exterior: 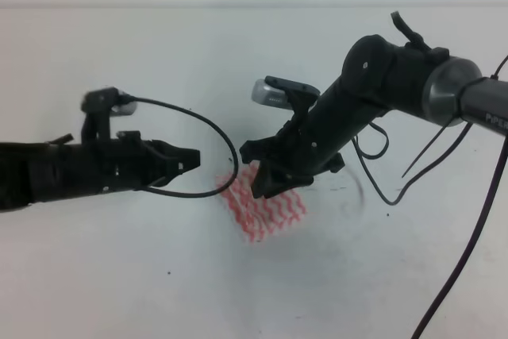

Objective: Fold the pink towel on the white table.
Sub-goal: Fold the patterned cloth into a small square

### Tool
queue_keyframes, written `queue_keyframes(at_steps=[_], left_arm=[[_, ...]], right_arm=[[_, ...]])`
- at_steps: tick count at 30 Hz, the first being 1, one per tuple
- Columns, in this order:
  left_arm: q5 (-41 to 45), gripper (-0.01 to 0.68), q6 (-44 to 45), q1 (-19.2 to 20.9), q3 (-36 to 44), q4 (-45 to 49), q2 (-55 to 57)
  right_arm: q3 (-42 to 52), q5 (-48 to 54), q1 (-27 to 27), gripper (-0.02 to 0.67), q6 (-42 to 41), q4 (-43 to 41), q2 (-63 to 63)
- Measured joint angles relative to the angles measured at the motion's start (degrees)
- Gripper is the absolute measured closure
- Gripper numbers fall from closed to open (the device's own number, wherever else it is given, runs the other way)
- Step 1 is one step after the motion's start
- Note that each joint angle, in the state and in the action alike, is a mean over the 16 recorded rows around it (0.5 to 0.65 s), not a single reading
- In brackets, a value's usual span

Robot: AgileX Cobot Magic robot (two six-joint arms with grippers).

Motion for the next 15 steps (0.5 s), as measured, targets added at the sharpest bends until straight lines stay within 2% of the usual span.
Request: queue_keyframes(at_steps=[6,15], left_arm=[[0.4,0.676,-0.8,1.9,0.0,-0.4,-2.2],[0.6,0.676,-1.0,2.0,0.0,-0.1,-2.3]], right_arm=[[-0.1,1.8,0.5,0.617,0.7,-1.5,0.4],[-0.1,4.5,1.8,0.652,0.6,-1.7,1.0]])
